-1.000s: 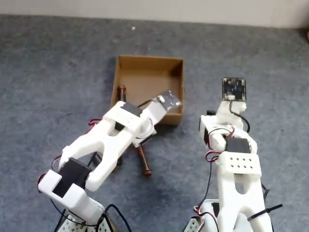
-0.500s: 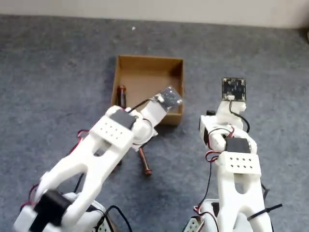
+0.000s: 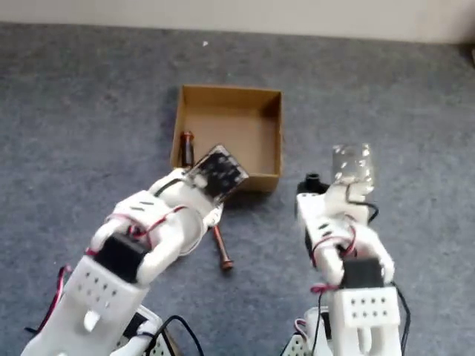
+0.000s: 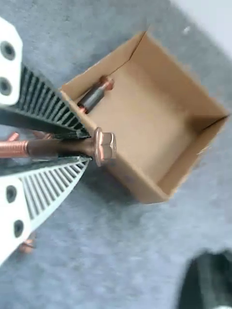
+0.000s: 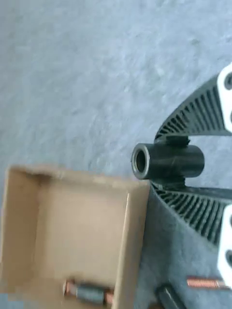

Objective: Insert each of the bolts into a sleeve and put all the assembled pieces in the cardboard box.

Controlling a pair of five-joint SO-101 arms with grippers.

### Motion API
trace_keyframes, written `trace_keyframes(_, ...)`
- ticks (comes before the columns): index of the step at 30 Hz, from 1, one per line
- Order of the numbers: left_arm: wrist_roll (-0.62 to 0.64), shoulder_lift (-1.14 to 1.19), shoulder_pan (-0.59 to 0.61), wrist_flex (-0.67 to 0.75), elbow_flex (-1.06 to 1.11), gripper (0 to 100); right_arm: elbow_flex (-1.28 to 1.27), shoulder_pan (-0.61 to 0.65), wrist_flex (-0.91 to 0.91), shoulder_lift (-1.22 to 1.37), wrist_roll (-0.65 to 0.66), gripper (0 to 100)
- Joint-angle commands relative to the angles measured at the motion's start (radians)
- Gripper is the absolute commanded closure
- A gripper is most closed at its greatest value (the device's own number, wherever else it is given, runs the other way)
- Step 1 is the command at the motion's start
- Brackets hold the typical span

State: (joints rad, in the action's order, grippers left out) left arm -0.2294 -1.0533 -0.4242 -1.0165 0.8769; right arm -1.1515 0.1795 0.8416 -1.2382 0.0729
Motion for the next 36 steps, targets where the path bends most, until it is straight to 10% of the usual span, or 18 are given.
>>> trace_keyframes(1,0.087,-0.137,-0.001,0.084,0.027,100,-0.027,0.108,0.001,-0.125,0.060,99.3)
trace_keyframes(36,0.542,-0.547,-0.160,0.635,0.383,100,-0.372,0.450,-0.229,-0.598,0.117,99.3)
